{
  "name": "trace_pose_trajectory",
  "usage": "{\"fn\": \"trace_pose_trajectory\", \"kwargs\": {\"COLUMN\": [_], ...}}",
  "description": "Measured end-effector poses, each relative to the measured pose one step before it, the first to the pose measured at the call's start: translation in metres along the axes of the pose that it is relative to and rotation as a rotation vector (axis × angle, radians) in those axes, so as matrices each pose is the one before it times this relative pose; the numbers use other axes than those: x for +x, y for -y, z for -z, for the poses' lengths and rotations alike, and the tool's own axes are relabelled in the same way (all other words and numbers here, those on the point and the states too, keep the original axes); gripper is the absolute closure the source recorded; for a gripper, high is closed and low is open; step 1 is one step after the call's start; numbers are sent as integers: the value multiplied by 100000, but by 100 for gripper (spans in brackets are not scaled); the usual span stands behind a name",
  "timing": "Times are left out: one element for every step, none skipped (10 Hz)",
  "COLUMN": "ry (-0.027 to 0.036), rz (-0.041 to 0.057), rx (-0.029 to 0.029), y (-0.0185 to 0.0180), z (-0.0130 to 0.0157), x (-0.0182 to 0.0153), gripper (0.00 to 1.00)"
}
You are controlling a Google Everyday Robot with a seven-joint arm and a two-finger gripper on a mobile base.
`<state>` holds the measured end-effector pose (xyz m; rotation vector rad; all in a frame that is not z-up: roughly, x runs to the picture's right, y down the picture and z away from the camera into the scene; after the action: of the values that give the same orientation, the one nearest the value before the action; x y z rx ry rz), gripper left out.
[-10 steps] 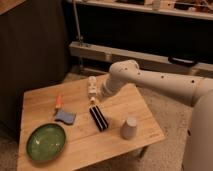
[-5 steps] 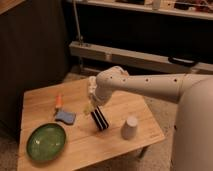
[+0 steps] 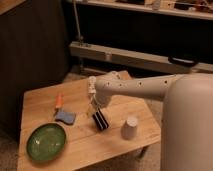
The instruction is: Place the eraser on the white sponge
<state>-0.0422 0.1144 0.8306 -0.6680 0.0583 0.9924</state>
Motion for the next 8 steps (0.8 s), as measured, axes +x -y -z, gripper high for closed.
{"fn": "trace_pose_trajectory", "kwargs": {"ry": [-803,-1402,-671,-761,-637,-1130,-620,-572], "rz": [-425,-204,-274,-557,-284,-732,-291,-525], "rx": [1230,1822,827,800,673,-69,-56,-232], "y": [352,-194,-208,87,194,-118,-25,25], "z": [-250,-668,-442,-468,-395,-625,-317,-208], "x": [197,128,81,196,203,222,135,134], "gripper": [30,30,30,30,30,30,30,30]}}
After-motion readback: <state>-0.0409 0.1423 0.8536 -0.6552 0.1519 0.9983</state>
